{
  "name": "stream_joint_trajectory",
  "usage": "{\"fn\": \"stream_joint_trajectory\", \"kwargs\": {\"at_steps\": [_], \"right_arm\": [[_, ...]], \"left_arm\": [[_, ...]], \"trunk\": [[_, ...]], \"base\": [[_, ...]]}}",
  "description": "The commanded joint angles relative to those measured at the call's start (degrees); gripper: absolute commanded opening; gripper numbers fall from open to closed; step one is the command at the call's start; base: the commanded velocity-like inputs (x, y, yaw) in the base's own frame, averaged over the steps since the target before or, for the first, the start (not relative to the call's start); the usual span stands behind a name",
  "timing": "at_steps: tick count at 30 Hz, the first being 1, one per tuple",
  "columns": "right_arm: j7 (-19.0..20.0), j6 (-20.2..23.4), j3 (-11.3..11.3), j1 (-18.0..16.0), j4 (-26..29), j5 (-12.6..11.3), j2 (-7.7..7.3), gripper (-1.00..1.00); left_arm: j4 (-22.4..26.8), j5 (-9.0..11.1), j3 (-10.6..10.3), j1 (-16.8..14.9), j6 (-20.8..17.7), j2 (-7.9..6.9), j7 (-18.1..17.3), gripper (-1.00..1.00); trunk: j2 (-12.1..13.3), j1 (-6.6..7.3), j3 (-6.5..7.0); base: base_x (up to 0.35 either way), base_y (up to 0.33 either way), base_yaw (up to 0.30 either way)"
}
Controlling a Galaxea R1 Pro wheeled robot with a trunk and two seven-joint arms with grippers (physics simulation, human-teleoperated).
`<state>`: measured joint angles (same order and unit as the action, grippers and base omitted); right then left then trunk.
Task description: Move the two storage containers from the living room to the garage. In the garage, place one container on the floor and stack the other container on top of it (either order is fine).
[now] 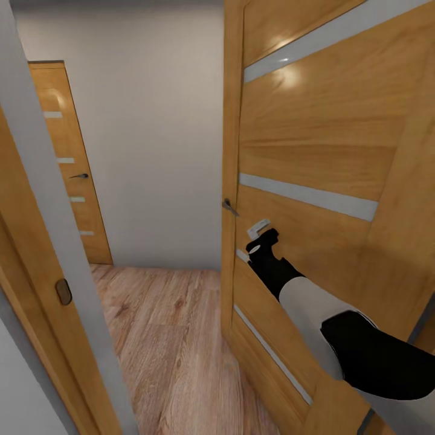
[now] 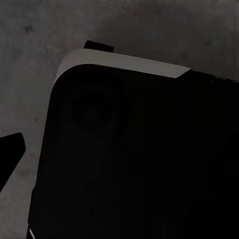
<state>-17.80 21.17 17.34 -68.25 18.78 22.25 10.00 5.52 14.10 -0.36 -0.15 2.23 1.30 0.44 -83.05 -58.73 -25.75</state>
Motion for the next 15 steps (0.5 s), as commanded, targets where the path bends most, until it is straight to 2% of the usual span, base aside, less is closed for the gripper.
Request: {"fn": "stream_joint_trajectory", "kwargs": {"at_steps": [1,5,15], "right_arm": [[-0.25,0.51,0.24,-0.09,0.0,0.88,0.0,1.0],[-0.29,0.3,0.16,-0.12,-0.21,0.79,0.0,1.0],[-0.3,0.32,0.15,-0.13,-0.4,0.78,0.0,1.0]], "left_arm": [[0.02,0.32,-0.07,-0.01,0.15,-0.02,0.04,1.0],[-0.06,0.24,-0.08,-0.02,0.15,-0.21,0.0,1.0],[-0.16,0.31,-0.08,-0.01,0.15,-0.34,0.0,1.0]], "trunk": [[-0.03,0.0,-0.05],[-0.03,0.0,-0.05],[-0.03,0.0,-0.05]], "base": [[0.0,0.0,0.0],[0.083,0.0,0.0],[0.234,0.0,0.0]]}}
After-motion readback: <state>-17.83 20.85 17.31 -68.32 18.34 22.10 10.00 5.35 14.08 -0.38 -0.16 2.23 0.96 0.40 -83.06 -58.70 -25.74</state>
